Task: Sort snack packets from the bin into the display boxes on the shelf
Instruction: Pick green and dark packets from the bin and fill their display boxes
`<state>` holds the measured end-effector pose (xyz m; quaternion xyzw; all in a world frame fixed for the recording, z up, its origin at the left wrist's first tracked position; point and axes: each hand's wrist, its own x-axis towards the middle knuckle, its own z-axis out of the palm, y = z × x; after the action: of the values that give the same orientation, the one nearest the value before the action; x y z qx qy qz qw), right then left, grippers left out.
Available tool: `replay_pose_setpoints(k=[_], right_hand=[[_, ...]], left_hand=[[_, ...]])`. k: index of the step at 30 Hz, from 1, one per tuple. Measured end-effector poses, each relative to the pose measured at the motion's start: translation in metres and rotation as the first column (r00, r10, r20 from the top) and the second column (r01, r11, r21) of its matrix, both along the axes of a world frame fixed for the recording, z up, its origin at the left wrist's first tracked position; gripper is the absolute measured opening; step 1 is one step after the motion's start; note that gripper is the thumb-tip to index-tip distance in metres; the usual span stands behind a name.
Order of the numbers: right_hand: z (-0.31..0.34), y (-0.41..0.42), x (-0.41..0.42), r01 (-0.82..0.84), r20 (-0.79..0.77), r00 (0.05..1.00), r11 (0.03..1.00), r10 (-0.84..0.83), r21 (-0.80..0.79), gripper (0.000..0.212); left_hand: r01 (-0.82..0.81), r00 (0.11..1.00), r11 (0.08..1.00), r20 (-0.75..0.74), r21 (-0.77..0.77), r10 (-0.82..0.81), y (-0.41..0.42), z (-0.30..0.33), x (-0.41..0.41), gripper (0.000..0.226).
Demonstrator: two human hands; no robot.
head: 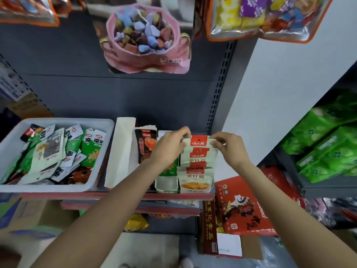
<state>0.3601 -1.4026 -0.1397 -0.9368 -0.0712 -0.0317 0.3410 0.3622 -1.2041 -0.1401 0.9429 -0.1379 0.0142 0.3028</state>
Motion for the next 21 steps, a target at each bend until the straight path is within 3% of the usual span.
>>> replay_pose_setpoints(k=[4,10,13,21], right_hand=[[0.002,0.005,0.001,0.013,-0.003,1.0,0.99,-0.013,-0.142,0.015],[0.016,0.04,-0.003,-0.029,0.153,0.987,0.996,0.043,-0.09,0.018],[0.02,0.076,-0.001,-0.109,0.123,0.986,0.994,0.11,-0.013,0.017],[0.02,0.212,0.003,-0.273,0.052,0.962,0.959,0.269,0.075,0.02]], left_hand=[[0.008,1.0,0.999,0.02,0.045,-0.009,-0.001,0.0,0.0,0.015],[-0.084,0.993,0.992,0.077,-0.095,0.092,0.016,0.013,-0.007,0.015],[-0.136,0.985,0.984,0.088,-0.113,0.146,0.039,0.019,-0.017,0.023],[-0.377,0.913,0.916,0.111,-0.134,0.392,0.167,0.017,-0.042,0.016]])
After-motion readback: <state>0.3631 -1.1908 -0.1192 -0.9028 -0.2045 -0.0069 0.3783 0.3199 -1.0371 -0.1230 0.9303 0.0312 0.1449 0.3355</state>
